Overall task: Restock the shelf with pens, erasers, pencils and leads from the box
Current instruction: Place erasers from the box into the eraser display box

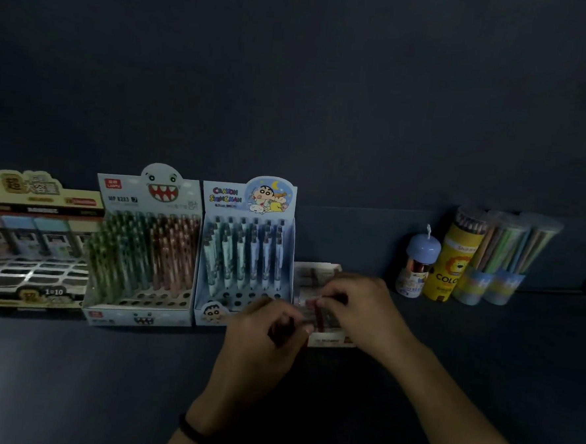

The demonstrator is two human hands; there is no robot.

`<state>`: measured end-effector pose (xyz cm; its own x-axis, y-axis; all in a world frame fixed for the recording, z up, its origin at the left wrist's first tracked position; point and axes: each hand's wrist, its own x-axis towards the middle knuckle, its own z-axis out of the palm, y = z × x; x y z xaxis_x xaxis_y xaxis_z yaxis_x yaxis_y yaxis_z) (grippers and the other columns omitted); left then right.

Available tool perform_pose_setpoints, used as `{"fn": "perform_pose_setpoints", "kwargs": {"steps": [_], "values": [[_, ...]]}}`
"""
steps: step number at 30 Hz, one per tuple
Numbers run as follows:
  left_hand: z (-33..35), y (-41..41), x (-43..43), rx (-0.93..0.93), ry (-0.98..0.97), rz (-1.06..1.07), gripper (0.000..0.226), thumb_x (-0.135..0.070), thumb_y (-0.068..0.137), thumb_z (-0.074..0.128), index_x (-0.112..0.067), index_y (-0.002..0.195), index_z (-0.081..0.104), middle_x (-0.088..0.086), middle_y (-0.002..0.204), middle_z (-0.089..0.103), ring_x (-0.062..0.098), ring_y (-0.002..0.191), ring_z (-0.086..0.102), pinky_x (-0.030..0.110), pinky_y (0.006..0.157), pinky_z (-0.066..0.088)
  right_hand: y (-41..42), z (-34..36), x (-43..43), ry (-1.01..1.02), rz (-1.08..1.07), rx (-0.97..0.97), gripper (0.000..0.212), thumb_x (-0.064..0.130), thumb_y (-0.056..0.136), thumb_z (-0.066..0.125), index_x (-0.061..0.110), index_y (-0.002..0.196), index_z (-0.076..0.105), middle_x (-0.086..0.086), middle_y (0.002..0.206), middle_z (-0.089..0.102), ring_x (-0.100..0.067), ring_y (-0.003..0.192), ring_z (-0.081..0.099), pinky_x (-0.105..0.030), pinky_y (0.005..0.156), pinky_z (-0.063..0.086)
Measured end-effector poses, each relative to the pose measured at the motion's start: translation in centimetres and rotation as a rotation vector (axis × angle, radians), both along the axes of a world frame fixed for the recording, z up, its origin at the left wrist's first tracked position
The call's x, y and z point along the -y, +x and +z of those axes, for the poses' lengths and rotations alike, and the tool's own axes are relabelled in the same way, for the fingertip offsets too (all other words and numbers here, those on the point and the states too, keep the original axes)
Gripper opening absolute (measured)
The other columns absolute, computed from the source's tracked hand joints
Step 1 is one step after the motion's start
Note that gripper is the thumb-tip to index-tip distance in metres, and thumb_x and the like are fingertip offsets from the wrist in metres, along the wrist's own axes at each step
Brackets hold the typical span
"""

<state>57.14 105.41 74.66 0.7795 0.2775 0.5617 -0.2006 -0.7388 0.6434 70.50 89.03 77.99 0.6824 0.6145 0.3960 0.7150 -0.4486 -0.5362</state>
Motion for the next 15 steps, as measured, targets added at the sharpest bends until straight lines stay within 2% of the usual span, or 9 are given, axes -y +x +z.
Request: {"fn": "perform_pose_setpoints", "kwargs": {"steps": [4, 5, 7, 10, 12, 15], "values": [[-0.7, 0.2, -0.3, -0.073, 0.05, -0.052, 0.023, -0.027, 0.073, 0.096, -0.032, 0.087, 0.078, -0.019, 0.083, 0.065, 0.0, 0.078, 0.063, 0.005, 0.07, 0.042, 0.6, -0.1, -1.2, -0.181, 0.003, -0.048, 0.009, 0.025, 0.095, 0.078, 0.022, 0.103, 0.084, 0.01, 0.105, 0.072, -0.003, 0.098, 0.065, -0.004, 0.078, 0.04], [-0.8, 0.2, -0.4, -0.078, 0.055, -0.055, 0.023, -0.024, 0.074, 0.096, -0.031, 0.086, 0.078, -0.019, 0.083, 0.065, -0.001, 0.078, 0.063, 0.004, 0.071, 0.041, 0.8, -0.2, -1.3, -0.194, -0.005, -0.056, 0.01, 0.024, 0.096, 0.078, 0.023, 0.103, 0.083, 0.01, 0.107, 0.071, -0.004, 0.1, 0.064, -0.002, 0.078, 0.038], [-0.8, 0.3, -0.4, -0.079, 0.055, -0.059, 0.022, -0.019, 0.075, 0.095, -0.03, 0.085, 0.079, -0.019, 0.082, 0.065, -0.001, 0.079, 0.062, 0.004, 0.07, 0.041, 1.0, -0.3, -1.6, -0.233, -0.015, -0.058, 0.012, 0.018, 0.096, 0.076, 0.022, 0.104, 0.083, 0.008, 0.112, 0.068, -0.008, 0.105, 0.063, -0.007, 0.084, 0.042], [-0.6, 0.1, -0.4, -0.108, 0.048, -0.07, 0.018, -0.02, 0.08, 0.091, -0.03, 0.086, 0.078, -0.02, 0.083, 0.064, 0.001, 0.083, 0.063, 0.006, 0.07, 0.043, 1.1, -0.5, -1.8, -0.296, -0.053, -0.032, 0.018, 0.012, 0.093, 0.076, 0.022, 0.105, 0.083, 0.005, 0.115, 0.061, -0.013, 0.108, 0.06, -0.026, 0.092, 0.05], [-0.5, 0.0, -0.3, -0.133, 0.031, -0.065, 0.017, -0.021, 0.083, 0.088, -0.032, 0.088, 0.077, -0.02, 0.085, 0.063, 0.0, 0.086, 0.062, 0.009, 0.07, 0.045, 0.8, -0.5, -2.1, -0.319, -0.081, -0.017, 0.021, 0.011, 0.09, 0.075, 0.024, 0.104, 0.084, 0.004, 0.113, 0.064, -0.016, 0.107, 0.061, -0.028, 0.091, 0.051], [-0.6, -0.2, 0.1, -0.129, 0.014, -0.049, 0.02, -0.019, 0.085, 0.085, -0.034, 0.09, 0.073, -0.02, 0.088, 0.061, -0.002, 0.086, 0.061, 0.014, 0.068, 0.05, 0.1, -0.2, -2.3, -0.351, -0.111, -0.069, 0.022, 0.011, 0.089, 0.068, 0.025, 0.098, 0.083, 0.001, 0.105, 0.073, -0.019, 0.098, 0.066, -0.028, 0.08, 0.051]]}}
